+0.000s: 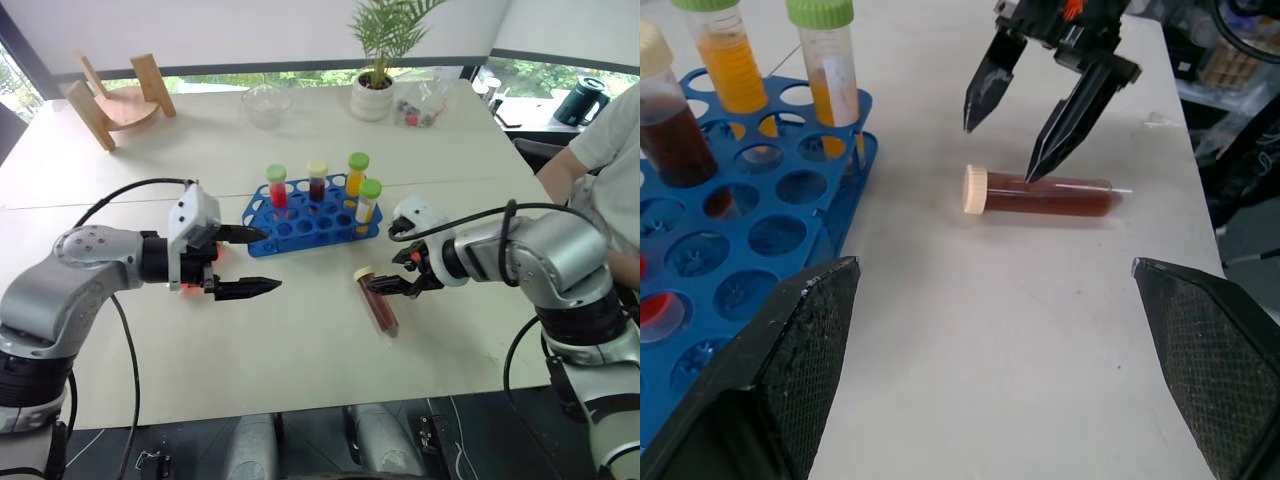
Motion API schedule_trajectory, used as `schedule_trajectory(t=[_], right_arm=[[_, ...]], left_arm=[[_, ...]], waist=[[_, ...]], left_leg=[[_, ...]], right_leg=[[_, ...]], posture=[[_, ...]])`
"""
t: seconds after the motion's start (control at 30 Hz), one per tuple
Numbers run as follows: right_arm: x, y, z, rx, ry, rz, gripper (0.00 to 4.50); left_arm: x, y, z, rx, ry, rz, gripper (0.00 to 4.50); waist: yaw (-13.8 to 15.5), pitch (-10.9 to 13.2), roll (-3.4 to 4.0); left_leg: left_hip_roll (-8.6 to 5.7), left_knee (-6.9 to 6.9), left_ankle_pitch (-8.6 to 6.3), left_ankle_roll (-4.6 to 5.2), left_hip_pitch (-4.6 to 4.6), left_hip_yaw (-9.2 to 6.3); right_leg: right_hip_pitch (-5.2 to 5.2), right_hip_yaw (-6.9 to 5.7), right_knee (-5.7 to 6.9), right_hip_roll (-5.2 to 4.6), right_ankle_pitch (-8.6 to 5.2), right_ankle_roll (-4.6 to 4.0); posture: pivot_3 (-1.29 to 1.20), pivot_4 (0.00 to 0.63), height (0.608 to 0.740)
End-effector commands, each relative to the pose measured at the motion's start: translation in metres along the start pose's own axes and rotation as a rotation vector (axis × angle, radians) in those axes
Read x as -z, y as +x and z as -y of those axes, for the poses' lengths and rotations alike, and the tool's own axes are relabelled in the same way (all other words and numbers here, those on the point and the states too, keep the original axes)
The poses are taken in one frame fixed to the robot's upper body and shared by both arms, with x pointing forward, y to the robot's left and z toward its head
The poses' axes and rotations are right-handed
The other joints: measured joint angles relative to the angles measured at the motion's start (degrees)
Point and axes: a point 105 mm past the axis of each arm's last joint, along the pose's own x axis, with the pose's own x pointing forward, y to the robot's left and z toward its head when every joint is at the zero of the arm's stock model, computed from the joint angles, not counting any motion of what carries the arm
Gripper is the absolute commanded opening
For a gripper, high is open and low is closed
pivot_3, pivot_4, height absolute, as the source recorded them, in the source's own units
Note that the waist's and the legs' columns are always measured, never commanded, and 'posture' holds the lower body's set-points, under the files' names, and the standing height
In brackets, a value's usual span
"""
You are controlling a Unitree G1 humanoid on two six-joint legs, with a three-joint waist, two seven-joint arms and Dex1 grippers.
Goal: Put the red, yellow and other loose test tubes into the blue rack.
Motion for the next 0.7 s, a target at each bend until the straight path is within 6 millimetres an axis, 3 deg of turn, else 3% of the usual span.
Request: schedule_trajectory(t=[0.03,0.2,0.3,0.43,0.5,0.6,0.7], right_arm=[[0.000,0.014,-0.010,-0.005,-0.012,-0.026,4.42],[0.021,0.026,-0.009,0.025,-0.019,-0.115,4.42],[0.028,0.029,-0.013,0.026,-0.047,-0.151,3.55],[0.030,0.028,-0.015,0.028,-0.089,-0.170,1.54],[0.026,0.027,-0.017,0.027,-0.118,-0.156,0.95],[0.020,0.023,-0.016,0.026,-0.120,-0.135,0.95],[0.001,0.006,-0.008,0.028,-0.089,-0.045,0.95]], left_arm=[[-0.010,-0.005,0.001,-0.007,0.060,0.019,4.50],[-0.011,0.003,0.004,-0.003,0.066,0.026,4.50],[-0.009,0.004,0.003,-0.010,0.068,0.025,4.50],[-0.006,0.007,0.001,-0.020,0.074,0.023,4.50],[-0.007,0.007,0.001,-0.022,0.075,0.026,4.50],[-0.006,0.006,-0.001,-0.030,0.081,0.024,4.50],[-0.005,0.003,-0.002,-0.038,0.082,0.022,4.50]], waist=[[-0.17,-0.01,-0.01],[-0.35,-0.06,-0.09],[-0.25,-0.15,-0.23],[-0.25,-0.20,-0.32],[-0.28,-0.21,-0.32],[-0.28,-0.21,-0.32],[-0.27,-0.19,-0.30]], left_leg=[[0.01,-0.01,0.00,0.00,0.00,-0.01],[0.03,-0.01,0.00,0.00,0.01,-0.01],[0.02,0.03,0.00,0.00,0.01,-0.02],[0.02,0.02,0.00,0.00,0.02,-0.02],[0.03,0.00,-0.01,0.01,0.03,-0.03],[0.03,-0.02,-0.01,0.01,0.03,-0.04],[0.03,-0.02,-0.01,0.01,0.03,-0.02]], right_leg=[[-0.01,-0.01,0.00,0.01,0.00,0.00],[-0.01,-0.01,0.01,0.02,0.00,0.00],[0.02,-0.01,0.01,0.01,0.00,0.00],[0.03,-0.02,0.00,0.01,-0.01,0.00],[0.03,-0.03,0.00,0.02,-0.01,0.00],[0.02,-0.03,0.00,0.02,-0.01,-0.01],[0.01,-0.03,0.00,0.02,-0.01,-0.01]], posture=[[0.00,0.150,0.740],[0.00,0.150,0.740],[0.00,0.150,0.740],[0.00,0.150,0.740],[0.00,0.150,0.740],[0.00,0.150,0.740],[0.00,0.150,0.740]])
